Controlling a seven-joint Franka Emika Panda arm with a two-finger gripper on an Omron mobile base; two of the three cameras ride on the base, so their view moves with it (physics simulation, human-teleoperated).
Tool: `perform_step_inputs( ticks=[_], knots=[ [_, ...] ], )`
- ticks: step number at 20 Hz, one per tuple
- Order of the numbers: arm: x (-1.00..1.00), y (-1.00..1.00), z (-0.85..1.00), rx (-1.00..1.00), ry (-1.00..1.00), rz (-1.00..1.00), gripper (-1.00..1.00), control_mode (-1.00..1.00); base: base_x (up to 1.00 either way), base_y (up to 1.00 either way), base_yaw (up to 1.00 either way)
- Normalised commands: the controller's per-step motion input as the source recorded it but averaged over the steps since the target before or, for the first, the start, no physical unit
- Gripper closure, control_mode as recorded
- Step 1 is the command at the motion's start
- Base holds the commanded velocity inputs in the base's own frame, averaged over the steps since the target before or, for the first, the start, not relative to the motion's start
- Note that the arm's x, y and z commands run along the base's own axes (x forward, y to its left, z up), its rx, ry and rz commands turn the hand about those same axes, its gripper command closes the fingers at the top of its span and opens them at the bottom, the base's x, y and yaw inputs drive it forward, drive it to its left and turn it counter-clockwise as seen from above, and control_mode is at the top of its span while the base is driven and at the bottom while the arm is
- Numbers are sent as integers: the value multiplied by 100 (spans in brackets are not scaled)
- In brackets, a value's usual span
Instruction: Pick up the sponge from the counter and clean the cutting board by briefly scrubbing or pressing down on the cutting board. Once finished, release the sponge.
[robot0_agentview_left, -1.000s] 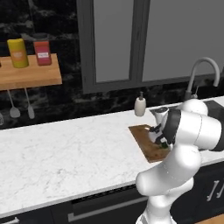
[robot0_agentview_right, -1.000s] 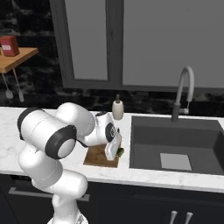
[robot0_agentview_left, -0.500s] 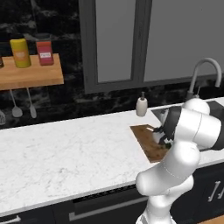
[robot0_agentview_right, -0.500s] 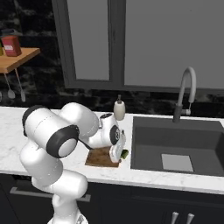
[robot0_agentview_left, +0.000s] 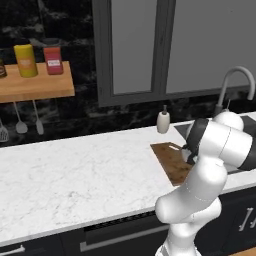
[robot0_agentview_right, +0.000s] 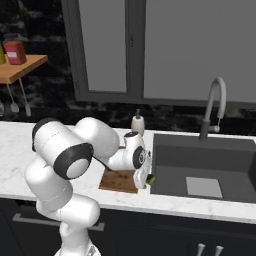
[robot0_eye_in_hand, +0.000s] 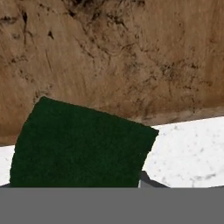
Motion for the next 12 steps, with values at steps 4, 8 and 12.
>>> perform_step_inputs(
  ticks=[4,8,12],
  knots=[
    [-100,-14,-83,-7,-5,0,100,-100,0,0,0],
    [-100,-38,-56,-2,-7,0,100,-100,0,0,0],
    [-100,-30,-37,0,0,0,100,-100,0,0,0]
  ],
)
